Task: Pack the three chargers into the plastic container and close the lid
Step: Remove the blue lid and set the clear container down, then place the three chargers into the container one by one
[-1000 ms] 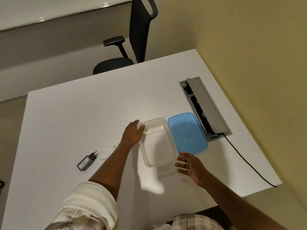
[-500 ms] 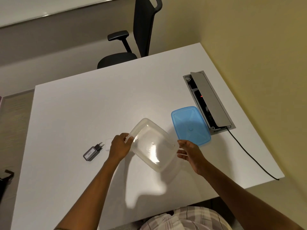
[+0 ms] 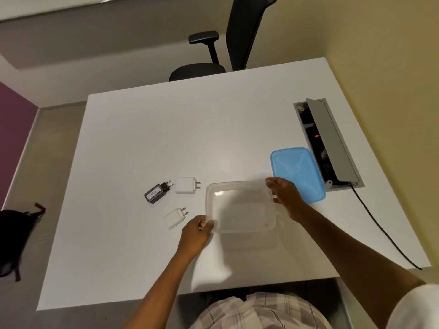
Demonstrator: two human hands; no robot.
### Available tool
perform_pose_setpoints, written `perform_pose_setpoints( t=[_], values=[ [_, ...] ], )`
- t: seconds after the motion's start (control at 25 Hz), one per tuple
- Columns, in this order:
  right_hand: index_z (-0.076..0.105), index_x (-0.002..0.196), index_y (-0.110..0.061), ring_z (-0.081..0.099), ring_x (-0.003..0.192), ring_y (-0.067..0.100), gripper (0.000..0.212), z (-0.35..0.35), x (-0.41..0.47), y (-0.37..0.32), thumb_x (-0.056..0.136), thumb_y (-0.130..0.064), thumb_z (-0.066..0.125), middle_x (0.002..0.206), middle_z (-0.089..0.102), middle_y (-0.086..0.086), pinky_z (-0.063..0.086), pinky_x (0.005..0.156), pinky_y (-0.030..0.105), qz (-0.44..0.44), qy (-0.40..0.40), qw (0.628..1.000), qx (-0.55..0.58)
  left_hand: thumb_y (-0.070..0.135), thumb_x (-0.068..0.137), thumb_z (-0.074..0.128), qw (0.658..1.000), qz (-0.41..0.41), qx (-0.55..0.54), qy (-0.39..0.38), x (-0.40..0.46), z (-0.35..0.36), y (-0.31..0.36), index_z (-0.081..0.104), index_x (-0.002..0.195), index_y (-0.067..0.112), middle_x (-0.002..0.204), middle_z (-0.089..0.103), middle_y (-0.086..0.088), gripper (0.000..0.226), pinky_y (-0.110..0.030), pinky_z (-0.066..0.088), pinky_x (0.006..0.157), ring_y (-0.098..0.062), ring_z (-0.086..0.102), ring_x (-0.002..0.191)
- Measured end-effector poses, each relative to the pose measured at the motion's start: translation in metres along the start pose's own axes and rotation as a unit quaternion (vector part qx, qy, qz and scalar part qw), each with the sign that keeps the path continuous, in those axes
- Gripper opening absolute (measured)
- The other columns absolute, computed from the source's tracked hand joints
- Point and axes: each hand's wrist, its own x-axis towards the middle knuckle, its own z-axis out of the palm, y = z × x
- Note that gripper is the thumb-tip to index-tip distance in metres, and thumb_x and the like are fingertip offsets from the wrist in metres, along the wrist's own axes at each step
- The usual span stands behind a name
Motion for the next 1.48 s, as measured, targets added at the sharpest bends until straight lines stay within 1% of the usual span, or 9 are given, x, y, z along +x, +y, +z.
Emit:
perform_pose_setpoints(
  t=[0.16, 0.32, 0.48, 0.68, 0.84, 1.04, 1.2, 1.36, 1.48],
  values=[
    [0.064, 0.12, -0.008, 0.062, 0.089, 0.024, 0.033, 0.008, -0.001, -0.004, 0.094, -0.027, 0.059, 0.098, 0.067, 0.003, 0.055, 0.086, 0.044, -0.021, -0.002, 0.997, -0.077, 0.026, 0.095, 0.055, 1.0, -0.002, -0.005, -0.031, 0.001, -0.009, -0.012, 0.06, 0.091, -0.001, 0.075, 0.06, -0.004, 0.028, -0.05, 0.053, 0.088, -0.037, 0.07, 0.087],
    [0.062, 0.12, -0.009, 0.058, 0.112, 0.026, 0.031, 0.012, -0.014, -0.017, 0.092, -0.024, 0.058, 0.119, 0.063, 0.008, 0.042, 0.093, 0.033, -0.065, 0.101, 0.974, -0.194, 0.018, 0.099, 0.054, 0.998, -0.011, -0.038, -0.052, 0.007, -0.027, -0.021, 0.063, 0.121, 0.01, 0.097, 0.066, -0.004, 0.025, -0.038, 0.053, 0.085, -0.023, 0.067, 0.082],
    [0.063, 0.115, -0.013, 0.061, 0.101, 0.023, 0.026, 0.039, -0.054, -0.038, 0.089, -0.017, 0.059, 0.121, 0.059, 0.007, 0.047, 0.087, 0.031, -0.147, 0.155, 0.963, -0.165, 0.012, 0.098, 0.053, 1.0, 0.025, 0.001, 0.006, 0.012, -0.072, -0.056, 0.068, 0.11, 0.014, 0.095, 0.07, -0.008, 0.02, -0.037, 0.052, 0.085, -0.027, 0.069, 0.082],
    [0.059, 0.115, -0.011, 0.062, 0.087, 0.019, 0.03, 0.141, -0.112, -0.037, 0.086, -0.006, 0.065, 0.121, 0.054, 0.005, 0.055, 0.07, 0.029, -0.292, 0.108, 0.934, -0.178, 0.022, 0.1, 0.054, 0.991, 0.035, 0.116, 0.051, 0.017, -0.125, -0.118, 0.067, 0.121, 0.013, 0.121, 0.07, -0.007, 0.026, -0.025, 0.044, 0.088, -0.019, 0.065, 0.101],
    [0.049, 0.126, -0.018, 0.063, 0.092, 0.019, 0.044, 0.23, -0.106, -0.015, 0.086, -0.021, 0.065, 0.126, 0.051, 0.006, 0.049, 0.077, 0.029, -0.182, 0.023, 0.959, -0.216, 0.022, 0.098, 0.056, 0.983, 0.068, 0.163, 0.046, 0.03, -0.14, -0.145, 0.064, 0.126, 0.012, 0.133, 0.062, -0.01, 0.031, -0.028, 0.046, 0.098, -0.025, 0.063, 0.116],
    [0.027, 0.143, -0.019, 0.056, 0.113, 0.038, 0.071, 0.308, -0.079, 0.016, 0.087, -0.042, 0.062, 0.141, 0.036, 0.014, 0.051, 0.083, 0.043, -0.062, -0.03, 0.922, -0.381, 0.031, 0.1, 0.048, 0.937, 0.117, 0.33, -0.008, 0.033, -0.135, -0.163, 0.042, 0.147, 0.017, 0.163, 0.03, -0.003, 0.049, -0.042, 0.033, 0.119, -0.024, 0.029, 0.15],
    [0.042, 0.133, -0.019, 0.048, 0.117, 0.04, 0.051, 0.336, -0.066, 0.035, 0.089, -0.039, 0.06, 0.143, 0.031, 0.015, 0.052, 0.082, 0.044, -0.112, -0.017, 0.875, -0.472, 0.037, 0.102, 0.043, 0.931, 0.097, 0.345, -0.062, 0.034, -0.138, -0.173, 0.022, 0.158, 0.024, 0.169, 0.006, 0.005, 0.061, -0.043, 0.022, 0.125, -0.017, 0.005, 0.156],
    [0.05, 0.126, -0.02, 0.041, 0.121, 0.039, 0.044, 0.333, -0.072, 0.048, 0.085, -0.021, 0.066, 0.145, 0.032, 0.013, 0.053, 0.089, 0.04, -0.169, -0.062, 0.836, -0.519, 0.038, 0.102, 0.044, 0.931, 0.097, 0.346, -0.066, 0.036, -0.146, -0.184, 0.022, 0.157, 0.025, 0.169, 0.005, 0.006, 0.061, -0.044, 0.026, 0.124, -0.017, 0.008, 0.156],
    [0.054, 0.123, -0.021, 0.043, 0.119, 0.037, 0.042, 0.317, -0.084, 0.044, 0.083, -0.016, 0.066, 0.141, 0.038, 0.013, 0.051, 0.091, 0.038, -0.199, -0.086, 0.832, -0.51, 0.037, 0.102, 0.043, 0.931, 0.103, 0.349, -0.042, 0.036, -0.137, -0.188, 0.019, 0.158, 0.024, 0.17, 0.003, 0.002, 0.062, -0.044, 0.024, 0.123, -0.02, 0.006, 0.157]
  ],
)
